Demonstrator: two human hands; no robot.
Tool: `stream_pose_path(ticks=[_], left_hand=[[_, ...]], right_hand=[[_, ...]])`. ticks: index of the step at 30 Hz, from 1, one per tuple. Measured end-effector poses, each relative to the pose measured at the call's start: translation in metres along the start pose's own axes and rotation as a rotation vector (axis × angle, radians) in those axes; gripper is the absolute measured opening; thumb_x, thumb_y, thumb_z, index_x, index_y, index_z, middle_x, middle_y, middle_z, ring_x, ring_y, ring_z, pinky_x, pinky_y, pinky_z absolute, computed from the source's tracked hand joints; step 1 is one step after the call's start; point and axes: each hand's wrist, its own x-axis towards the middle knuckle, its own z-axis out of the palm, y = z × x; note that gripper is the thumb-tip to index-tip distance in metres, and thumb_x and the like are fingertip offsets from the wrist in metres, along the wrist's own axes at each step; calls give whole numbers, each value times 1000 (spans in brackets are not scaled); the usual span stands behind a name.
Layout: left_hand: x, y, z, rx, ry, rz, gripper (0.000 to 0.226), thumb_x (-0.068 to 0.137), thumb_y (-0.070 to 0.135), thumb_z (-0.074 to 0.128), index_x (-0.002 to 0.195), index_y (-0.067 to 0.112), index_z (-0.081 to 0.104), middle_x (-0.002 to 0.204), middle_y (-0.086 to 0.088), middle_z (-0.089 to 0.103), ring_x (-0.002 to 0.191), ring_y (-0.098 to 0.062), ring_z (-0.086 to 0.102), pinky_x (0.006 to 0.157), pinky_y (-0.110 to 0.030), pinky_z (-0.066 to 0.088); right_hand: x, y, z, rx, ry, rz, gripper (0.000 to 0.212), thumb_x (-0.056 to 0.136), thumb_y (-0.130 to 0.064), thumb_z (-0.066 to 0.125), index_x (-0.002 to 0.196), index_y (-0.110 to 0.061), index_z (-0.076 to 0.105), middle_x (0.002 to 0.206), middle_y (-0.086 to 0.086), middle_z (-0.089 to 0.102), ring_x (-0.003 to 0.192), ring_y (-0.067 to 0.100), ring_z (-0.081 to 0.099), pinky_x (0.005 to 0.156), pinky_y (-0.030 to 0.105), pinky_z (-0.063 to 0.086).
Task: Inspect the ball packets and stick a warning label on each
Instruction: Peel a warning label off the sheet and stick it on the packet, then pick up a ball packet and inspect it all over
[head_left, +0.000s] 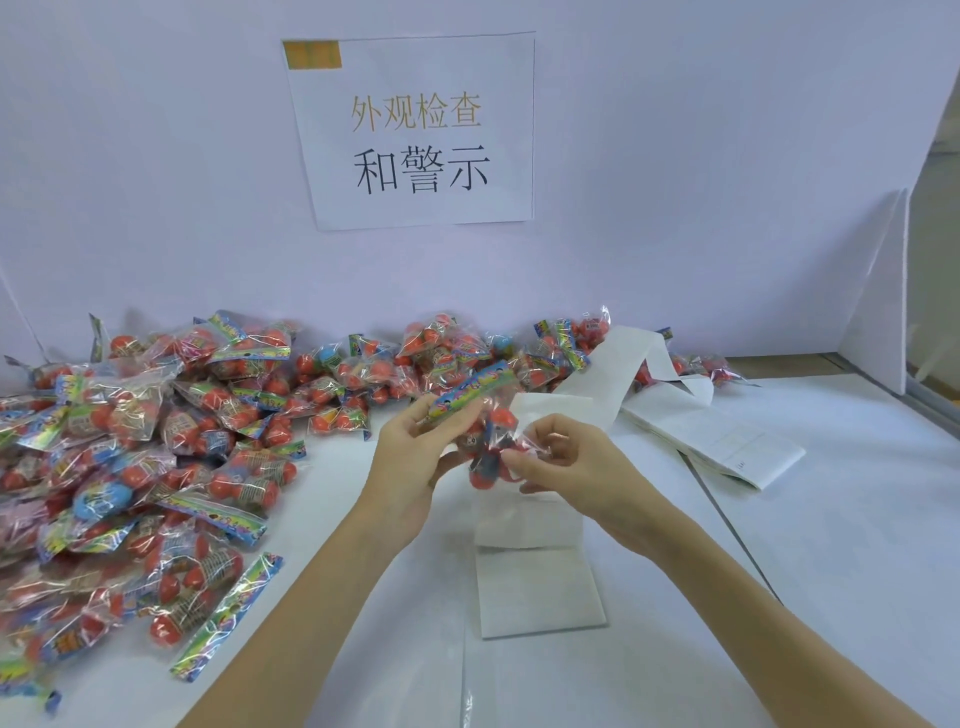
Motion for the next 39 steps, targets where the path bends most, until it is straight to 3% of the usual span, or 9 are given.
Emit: stream_pose_path(ticks=[5, 9, 13, 16, 20, 25, 28, 31, 39], left_hand=[[0, -5, 2, -53, 123, -54, 17, 86, 30, 78, 92, 14, 80, 83, 0, 77, 66, -10, 67, 61, -18, 54], [4, -5, -2, 165, 192, 1, 42, 97, 53, 63, 109, 14, 76, 106, 0, 75, 87, -13, 70, 84, -34, 58], [14, 0, -22, 250, 337, 64, 35, 104, 48, 56, 105, 16, 71, 106, 1, 69, 91, -16, 64, 65, -22, 57], [21, -2, -38, 496, 403, 99, 15, 103, 35, 61, 106, 22, 67, 111, 1, 66, 105, -23, 63, 75, -27, 50], [24, -7, -61, 1308, 444, 301, 44, 96, 23, 70, 136, 9, 59, 150, -18, 45, 142, -36, 35, 112, -46, 30], [22, -17, -82, 1792, 445, -28, 71, 104, 57, 47, 164, 29, 24, 172, -19, 7, 156, -48, 6, 119, -71, 14], [24, -17, -86, 1916, 430, -117, 67, 105, 59, 38, 162, 29, 24, 162, -19, 36, 150, -50, 26, 118, -65, 22], [26, -13, -86, 1939, 453, 8, 60, 101, 54, 54, 151, 22, 44, 138, -18, 56, 129, -44, 49, 111, -54, 31], [24, -6, -79, 1659, 345, 226, 30, 90, 19, 78, 115, 10, 64, 119, -16, 53, 110, -37, 48, 93, -43, 37]], right_hand=[[1, -5, -6, -52, -76, 28, 31, 92, -26, 78, 118, -11, 68, 88, 5, 79, 82, 15, 76, 73, 25, 59], [3, -4, -16, -66, -30, 71, 22, 102, -27, 67, 106, -8, 77, 91, 9, 78, 80, 17, 74, 68, 22, 56], [-1, -21, -43, 915, -229, -28, 15, 96, -36, 72, 108, -28, 68, 123, 5, 69, 99, 16, 69, 76, 23, 51], [-9, -28, -56, 1498, -568, -149, 32, 104, -53, 56, 131, -36, 64, 145, 4, 61, 113, 19, 66, 85, 26, 48], [-7, -22, -50, 1231, -327, -28, 31, 100, -43, 64, 124, -28, 75, 111, -1, 71, 81, 15, 65, 69, 24, 50], [0, -15, -38, 1058, -255, 62, 32, 89, -32, 78, 117, -15, 77, 95, 2, 67, 73, 17, 58, 65, 25, 47], [2, -12, -34, 991, -208, 101, 30, 92, -30, 72, 114, -11, 78, 90, 2, 65, 70, 16, 57, 63, 25, 46], [3, -10, -30, 918, -149, 135, 27, 92, -28, 68, 108, -9, 79, 87, 3, 62, 69, 16, 55, 61, 24, 46], [5, -4, -25, 749, -92, 209, 25, 91, -25, 68, 106, -9, 80, 84, 4, 62, 67, 16, 56, 60, 25, 50]])
